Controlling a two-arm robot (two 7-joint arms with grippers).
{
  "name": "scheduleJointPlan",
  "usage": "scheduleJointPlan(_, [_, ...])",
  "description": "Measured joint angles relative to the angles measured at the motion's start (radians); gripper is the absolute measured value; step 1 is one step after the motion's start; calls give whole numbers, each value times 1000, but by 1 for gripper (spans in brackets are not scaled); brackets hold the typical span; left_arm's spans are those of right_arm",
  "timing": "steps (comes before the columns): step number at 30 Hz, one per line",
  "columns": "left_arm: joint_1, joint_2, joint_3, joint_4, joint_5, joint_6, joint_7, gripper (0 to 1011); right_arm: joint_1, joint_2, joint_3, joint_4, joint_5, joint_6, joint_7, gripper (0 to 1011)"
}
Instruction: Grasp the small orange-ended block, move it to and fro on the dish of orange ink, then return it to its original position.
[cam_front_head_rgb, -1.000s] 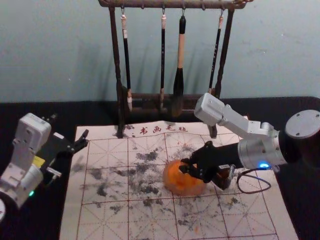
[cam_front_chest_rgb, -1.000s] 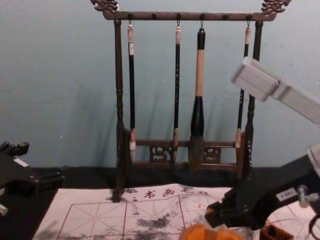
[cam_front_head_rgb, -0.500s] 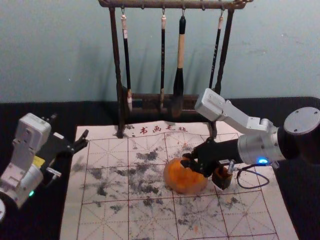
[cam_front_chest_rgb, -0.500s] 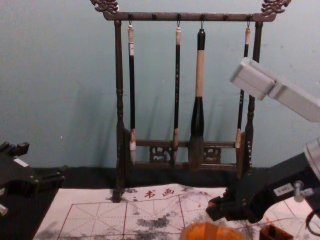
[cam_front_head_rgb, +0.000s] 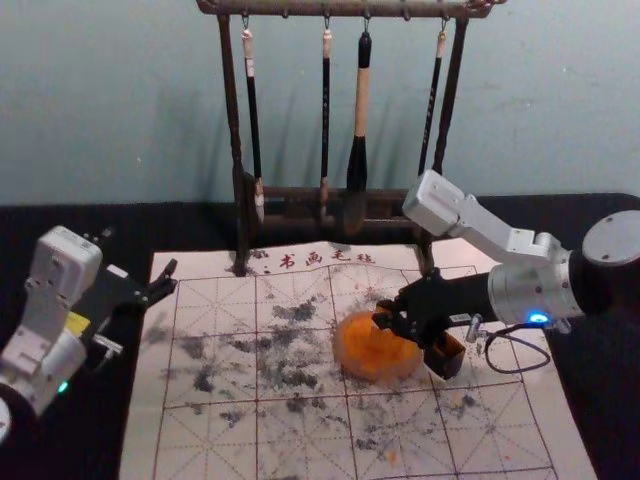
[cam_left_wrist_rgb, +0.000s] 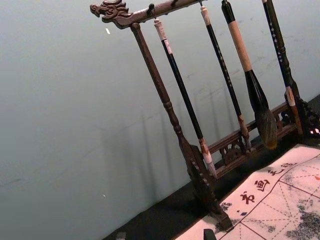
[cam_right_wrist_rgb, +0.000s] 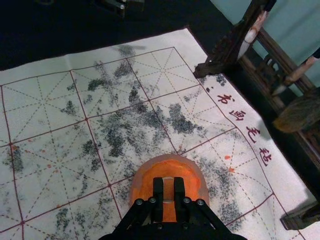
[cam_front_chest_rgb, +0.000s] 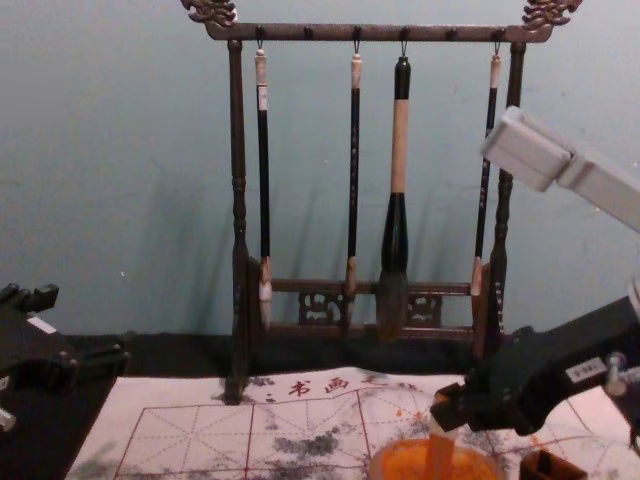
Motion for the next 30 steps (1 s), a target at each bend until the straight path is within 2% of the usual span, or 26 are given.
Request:
scheduleJointPlan(9, [0,0,0,0,0,0,0,1001,-15,23,19,-47,20,6,-4,79])
scheduleJointPlan(15, [0,0,0,0,0,0,0,1001,-31,54,49,-96,42,14,-22,79])
scheduleJointPlan(30, [0,0,0,0,0,0,0,1001,-142,183,160,-258,123,74,-110,79])
